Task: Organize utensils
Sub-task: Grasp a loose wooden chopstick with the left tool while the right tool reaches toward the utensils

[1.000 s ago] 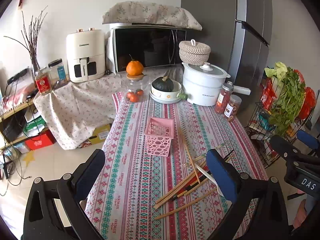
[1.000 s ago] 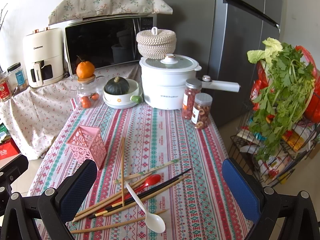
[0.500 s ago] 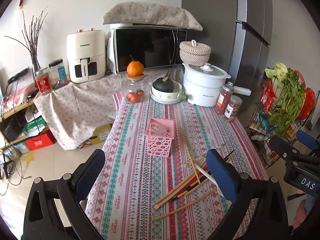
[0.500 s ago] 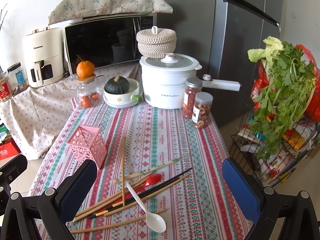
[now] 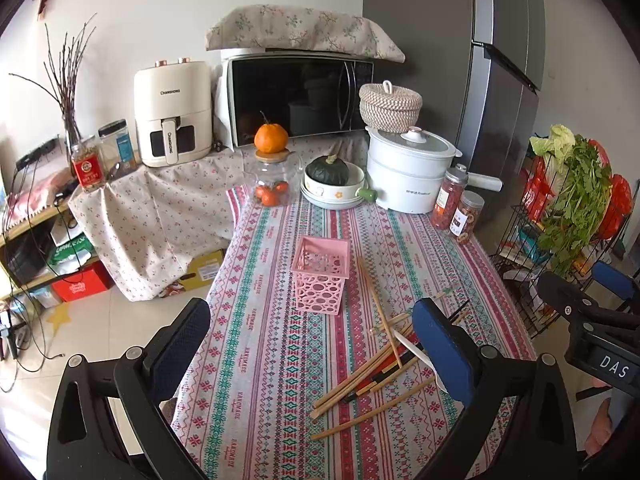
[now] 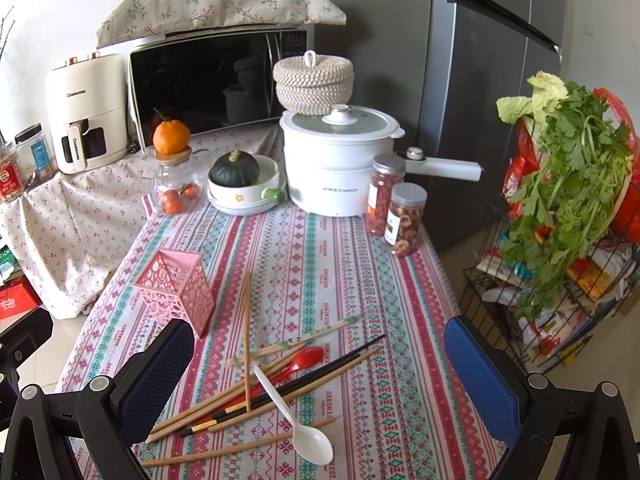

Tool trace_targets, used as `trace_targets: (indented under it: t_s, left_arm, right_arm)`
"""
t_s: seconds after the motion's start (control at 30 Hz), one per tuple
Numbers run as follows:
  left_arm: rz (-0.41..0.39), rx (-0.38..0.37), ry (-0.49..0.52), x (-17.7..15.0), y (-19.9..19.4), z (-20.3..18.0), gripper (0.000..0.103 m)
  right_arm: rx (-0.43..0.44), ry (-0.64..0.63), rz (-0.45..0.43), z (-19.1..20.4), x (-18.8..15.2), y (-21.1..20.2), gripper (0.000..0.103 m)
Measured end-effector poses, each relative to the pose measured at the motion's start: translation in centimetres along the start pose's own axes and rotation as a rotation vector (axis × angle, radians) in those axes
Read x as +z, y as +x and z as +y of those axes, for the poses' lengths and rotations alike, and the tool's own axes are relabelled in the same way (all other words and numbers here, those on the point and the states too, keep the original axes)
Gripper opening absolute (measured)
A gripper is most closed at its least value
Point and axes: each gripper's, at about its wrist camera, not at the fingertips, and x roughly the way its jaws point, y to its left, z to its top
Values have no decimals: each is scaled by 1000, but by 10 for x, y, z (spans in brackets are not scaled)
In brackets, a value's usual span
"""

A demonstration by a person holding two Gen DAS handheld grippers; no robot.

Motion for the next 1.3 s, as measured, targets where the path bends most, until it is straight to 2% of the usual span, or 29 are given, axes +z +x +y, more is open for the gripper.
trace_targets:
  t_s: [0.43,0.63,0.73,0.83,1.0,1.07,1.2,1.3]
  left_arm:
    - [-5,8,19,3,-1,1,102]
    - [1,5,37,2,10,-4,102]
    - [21,-33,49,1,21,-8,102]
    - [79,-69,82,0,40,-13,102]
    - [233,-142,108,-4,81,-20,99]
    - [292,-176,112,-8,97,-25,92]
    - [380,-274,83,-19,125,-38,84]
    - [451,-346,52,-30,147,-49,71]
  right_arm:
    - [12,9,15,-5,2,5,102]
    - [56,38,79,-15,5,27,102]
    - [72,66,131,-22,5,43,102]
    - [86,83,190,-32,3,62,102]
    - [101,94,304,-47,-7,99,102]
    - [103,106,348,-53,-12,112,101]
    - [113,134,411,-64,-20,130,95]
    - [130,155,440,-69,-25,138,91]
